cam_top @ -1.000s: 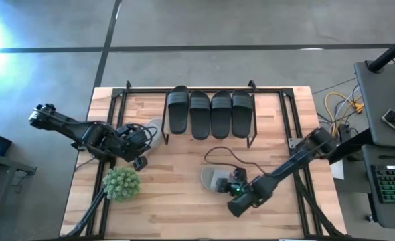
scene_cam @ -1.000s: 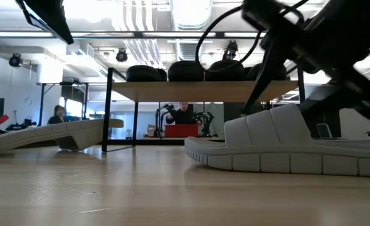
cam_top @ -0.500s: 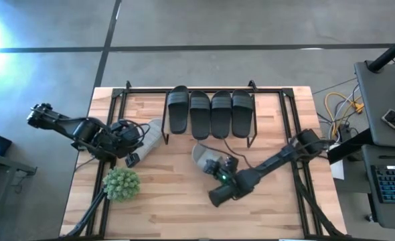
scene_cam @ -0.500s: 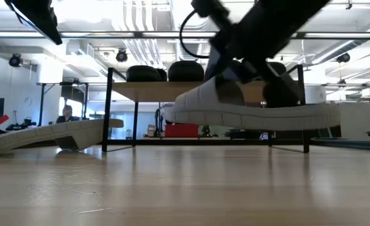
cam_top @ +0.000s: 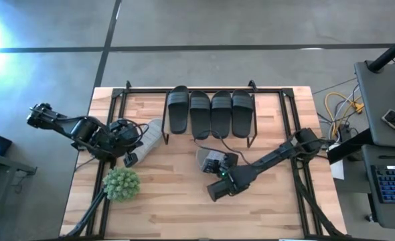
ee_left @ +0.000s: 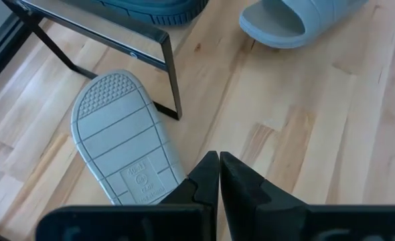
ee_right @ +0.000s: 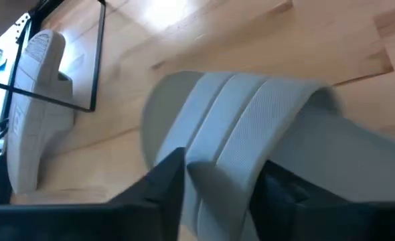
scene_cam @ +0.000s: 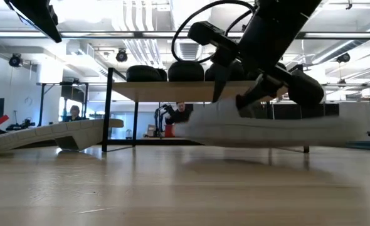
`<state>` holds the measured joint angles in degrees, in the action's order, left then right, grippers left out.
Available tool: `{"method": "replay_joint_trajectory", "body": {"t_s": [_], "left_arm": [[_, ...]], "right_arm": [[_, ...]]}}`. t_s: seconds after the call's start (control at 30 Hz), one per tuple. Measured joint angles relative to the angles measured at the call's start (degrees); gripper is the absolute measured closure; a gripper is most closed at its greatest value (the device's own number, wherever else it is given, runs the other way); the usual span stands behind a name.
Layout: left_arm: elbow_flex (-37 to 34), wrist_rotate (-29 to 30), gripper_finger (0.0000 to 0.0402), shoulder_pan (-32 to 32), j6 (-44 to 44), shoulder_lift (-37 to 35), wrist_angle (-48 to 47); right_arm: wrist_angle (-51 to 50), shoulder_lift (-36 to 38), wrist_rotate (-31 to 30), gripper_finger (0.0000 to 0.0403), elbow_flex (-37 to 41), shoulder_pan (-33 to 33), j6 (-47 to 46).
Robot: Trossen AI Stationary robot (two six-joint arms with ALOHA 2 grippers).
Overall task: Pick and place slides into the shelf
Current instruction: Put the right gray slipper under the shelf
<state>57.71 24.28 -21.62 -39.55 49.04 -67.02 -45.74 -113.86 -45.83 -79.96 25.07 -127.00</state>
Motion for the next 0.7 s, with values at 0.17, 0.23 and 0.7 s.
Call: {"method": "replay_joint_trajectory", "body": {"t_s": [0.17, 0.23, 0.7], "left_arm": [[0.0, 0.0, 0.0401, 0.0, 0.0, 0.8, 0.0], [0.0, 0.0, 0.0402, 0.0, -0.1, 1.2, 0.0], [0.1, -0.2, 0.0402, 0.0, -0.6, 2.6, 0.5]], "right_arm": [[0.1, 2.0, 3.9, 0.0207, -1.0, 0.0, 5.5], [0.1, 3.1, 5.6, 0.0194, -2.2, 0.2, 13.0], [-26.2, 5.9, 29.4, 0.0368, -7.4, 1.8, 38.3]]}}
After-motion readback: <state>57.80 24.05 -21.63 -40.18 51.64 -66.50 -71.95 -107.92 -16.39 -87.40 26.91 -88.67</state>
